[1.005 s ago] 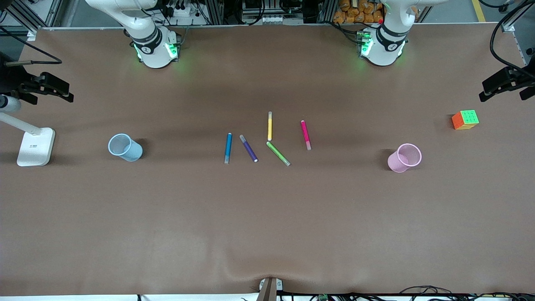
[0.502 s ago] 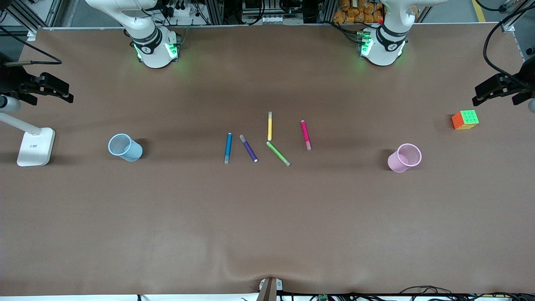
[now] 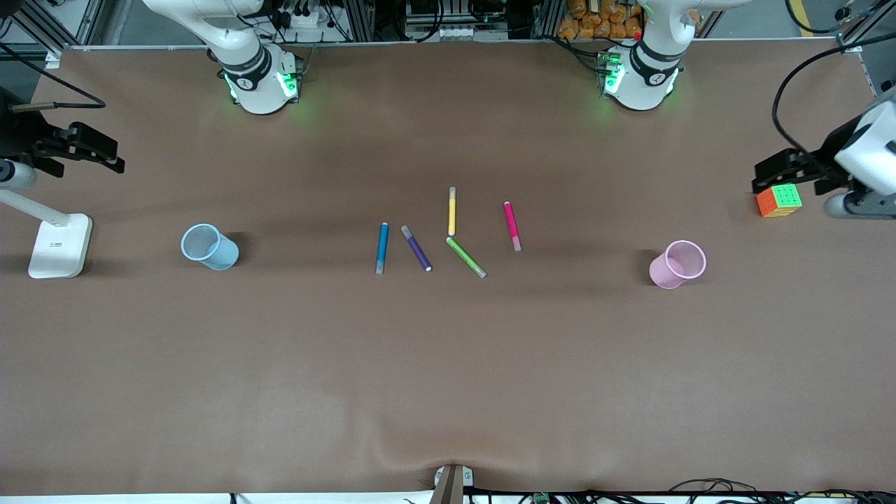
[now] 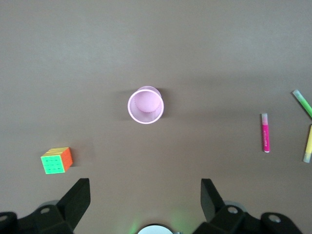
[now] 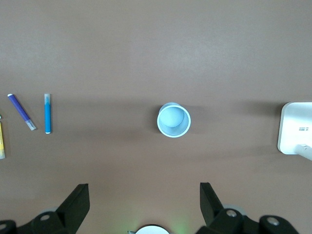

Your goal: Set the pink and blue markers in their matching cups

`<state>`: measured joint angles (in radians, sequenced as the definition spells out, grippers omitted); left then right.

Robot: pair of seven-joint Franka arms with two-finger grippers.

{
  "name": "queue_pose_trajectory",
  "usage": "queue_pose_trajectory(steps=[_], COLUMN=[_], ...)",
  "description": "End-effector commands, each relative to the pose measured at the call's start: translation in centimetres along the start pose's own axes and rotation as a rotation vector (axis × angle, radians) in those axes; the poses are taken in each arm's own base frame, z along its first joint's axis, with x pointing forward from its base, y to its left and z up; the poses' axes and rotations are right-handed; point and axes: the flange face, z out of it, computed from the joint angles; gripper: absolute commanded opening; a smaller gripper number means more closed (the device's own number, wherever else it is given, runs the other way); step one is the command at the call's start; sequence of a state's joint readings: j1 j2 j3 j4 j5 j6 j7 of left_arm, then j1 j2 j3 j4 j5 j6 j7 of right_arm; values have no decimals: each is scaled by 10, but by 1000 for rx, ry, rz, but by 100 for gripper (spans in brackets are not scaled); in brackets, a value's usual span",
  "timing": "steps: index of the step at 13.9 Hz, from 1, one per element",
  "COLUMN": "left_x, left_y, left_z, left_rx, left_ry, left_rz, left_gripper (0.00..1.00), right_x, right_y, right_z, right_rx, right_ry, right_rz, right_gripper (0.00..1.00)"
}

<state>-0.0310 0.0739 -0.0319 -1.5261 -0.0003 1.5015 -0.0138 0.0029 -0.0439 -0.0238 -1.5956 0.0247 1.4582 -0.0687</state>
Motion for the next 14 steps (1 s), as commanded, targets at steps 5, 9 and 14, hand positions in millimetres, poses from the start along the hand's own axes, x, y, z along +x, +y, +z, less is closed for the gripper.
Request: queue_pose_trajectory(steps=[5,9,14], left_x=[17,31,31], left_y=[56,91,150], left_z=[26,52,92], left_rx=[-67,-64,-45], left_ry=[-36,-43,-37], left_rz=[-82,-88,-149], left_gripper=[100,100,100], right_x=[0,0,2], right_y=[-2,4,3], right_z=[3,6,9], right_rx=[-3,-2,-2], right_ry=[1,-8,-6], right_rz=[7,18,15], right_gripper=[100,100,100])
